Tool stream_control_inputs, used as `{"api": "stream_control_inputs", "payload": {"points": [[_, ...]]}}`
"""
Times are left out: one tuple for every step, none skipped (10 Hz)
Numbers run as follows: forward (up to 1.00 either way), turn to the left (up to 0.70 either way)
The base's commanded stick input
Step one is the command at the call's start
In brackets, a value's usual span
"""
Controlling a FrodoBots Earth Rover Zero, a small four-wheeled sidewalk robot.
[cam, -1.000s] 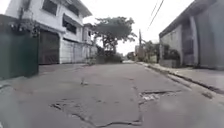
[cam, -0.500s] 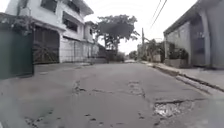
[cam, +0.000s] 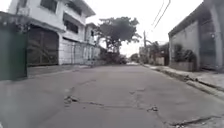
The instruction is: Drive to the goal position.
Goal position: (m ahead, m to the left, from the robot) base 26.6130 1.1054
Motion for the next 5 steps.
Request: {"api": "stream_control_inputs", "payload": {"points": [[1.0,-0.4],[1.0,-0.4],[1.0,-0.4],[1.0,-0.4],[1.0,-0.4]]}}
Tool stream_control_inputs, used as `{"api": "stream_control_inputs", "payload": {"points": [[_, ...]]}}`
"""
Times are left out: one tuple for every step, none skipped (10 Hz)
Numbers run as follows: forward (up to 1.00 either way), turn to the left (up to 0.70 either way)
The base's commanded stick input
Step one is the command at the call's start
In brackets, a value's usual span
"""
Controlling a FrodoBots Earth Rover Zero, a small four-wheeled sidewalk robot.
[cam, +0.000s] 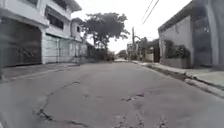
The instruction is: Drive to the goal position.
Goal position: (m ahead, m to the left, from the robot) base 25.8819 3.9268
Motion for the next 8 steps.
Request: {"api": "stream_control_inputs", "payload": {"points": [[1.0,-0.4],[1.0,-0.4],[1.0,-0.4],[1.0,-0.4],[1.0,-0.33],[1.0,-0.04],[1.0,0.0],[1.0,0.0]]}}
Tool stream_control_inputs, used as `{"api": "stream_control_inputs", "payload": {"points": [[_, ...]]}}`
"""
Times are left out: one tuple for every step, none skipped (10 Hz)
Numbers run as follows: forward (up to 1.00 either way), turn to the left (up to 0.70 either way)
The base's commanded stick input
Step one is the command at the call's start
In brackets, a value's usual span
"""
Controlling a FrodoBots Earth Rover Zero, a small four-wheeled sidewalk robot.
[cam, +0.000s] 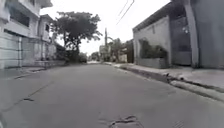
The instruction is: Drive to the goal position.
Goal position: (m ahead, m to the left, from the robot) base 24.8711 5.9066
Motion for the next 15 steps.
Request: {"api": "stream_control_inputs", "payload": {"points": [[1.0,0.0],[1.0,0.0],[1.0,0.0],[1.0,0.0],[1.0,0.0],[1.0,0.0],[1.0,0.0],[1.0,0.0],[1.0,0.0],[1.0,0.0],[1.0,0.0],[1.0,0.0],[1.0,0.0],[1.0,0.0],[1.0,0.0]]}}
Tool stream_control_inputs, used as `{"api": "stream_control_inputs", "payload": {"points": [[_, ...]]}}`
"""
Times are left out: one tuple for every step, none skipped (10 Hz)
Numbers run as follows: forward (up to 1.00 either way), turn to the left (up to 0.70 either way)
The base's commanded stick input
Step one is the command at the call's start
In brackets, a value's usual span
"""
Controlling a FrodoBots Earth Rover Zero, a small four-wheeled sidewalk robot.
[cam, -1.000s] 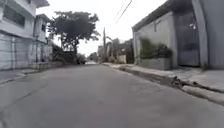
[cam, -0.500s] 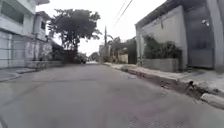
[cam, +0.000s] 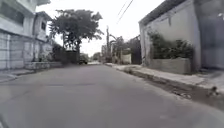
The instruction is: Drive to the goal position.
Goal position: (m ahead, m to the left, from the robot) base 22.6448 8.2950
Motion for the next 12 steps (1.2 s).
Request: {"api": "stream_control_inputs", "payload": {"points": [[1.0,0.0],[1.0,0.0],[1.0,0.0],[1.0,0.0],[1.0,0.0],[1.0,0.0],[1.0,0.0],[1.0,0.0],[1.0,0.0],[1.0,0.0],[1.0,0.0],[1.0,0.0]]}}
